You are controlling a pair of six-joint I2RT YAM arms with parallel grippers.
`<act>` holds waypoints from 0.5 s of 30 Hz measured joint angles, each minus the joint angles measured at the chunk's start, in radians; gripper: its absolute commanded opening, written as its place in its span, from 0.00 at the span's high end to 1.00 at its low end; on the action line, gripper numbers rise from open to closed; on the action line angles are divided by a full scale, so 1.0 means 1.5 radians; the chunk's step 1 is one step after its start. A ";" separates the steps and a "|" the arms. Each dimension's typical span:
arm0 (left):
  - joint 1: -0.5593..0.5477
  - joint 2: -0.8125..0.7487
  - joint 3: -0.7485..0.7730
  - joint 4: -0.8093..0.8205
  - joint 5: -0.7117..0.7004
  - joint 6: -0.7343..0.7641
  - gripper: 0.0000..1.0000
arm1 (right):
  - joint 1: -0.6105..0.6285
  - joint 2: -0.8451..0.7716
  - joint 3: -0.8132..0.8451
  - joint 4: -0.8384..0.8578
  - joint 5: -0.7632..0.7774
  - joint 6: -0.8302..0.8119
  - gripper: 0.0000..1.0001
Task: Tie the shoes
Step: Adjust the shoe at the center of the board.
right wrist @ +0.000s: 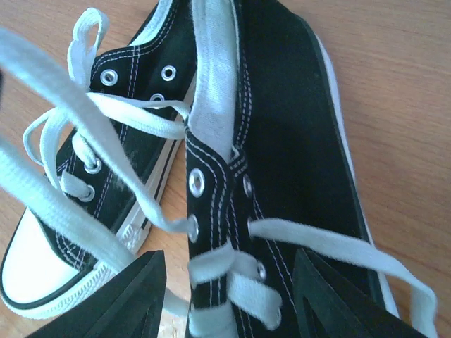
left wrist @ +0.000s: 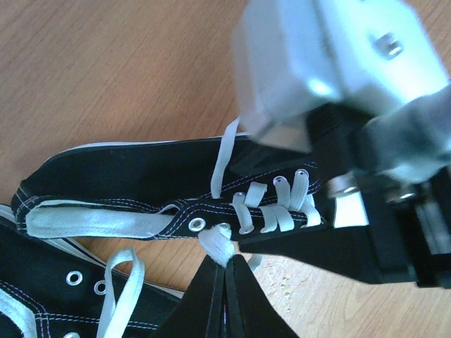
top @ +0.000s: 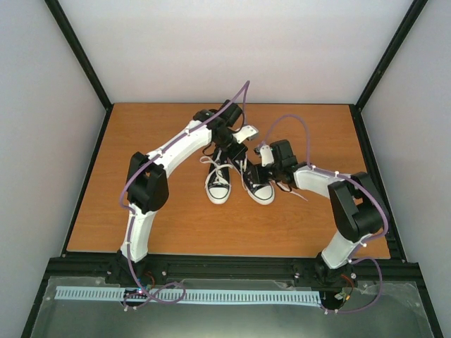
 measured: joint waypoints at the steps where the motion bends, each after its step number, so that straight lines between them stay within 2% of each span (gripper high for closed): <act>1: 0.000 0.000 0.000 0.000 0.000 0.000 0.99 | 0.002 0.010 0.004 0.006 -0.001 -0.001 0.47; 4: 0.002 0.000 0.000 0.002 0.000 0.001 0.99 | 0.016 0.034 0.011 0.022 -0.001 -0.007 0.49; 10: 0.003 0.000 0.000 0.002 0.000 0.003 0.99 | 0.031 0.050 0.010 0.049 0.062 0.008 0.92; 11: 0.003 0.000 -0.001 0.001 0.000 0.004 0.99 | 0.031 0.050 0.009 0.056 0.081 0.014 0.96; 15: 0.003 -0.002 -0.001 0.000 0.006 0.015 0.99 | 0.031 0.035 -0.011 0.087 0.146 0.042 0.97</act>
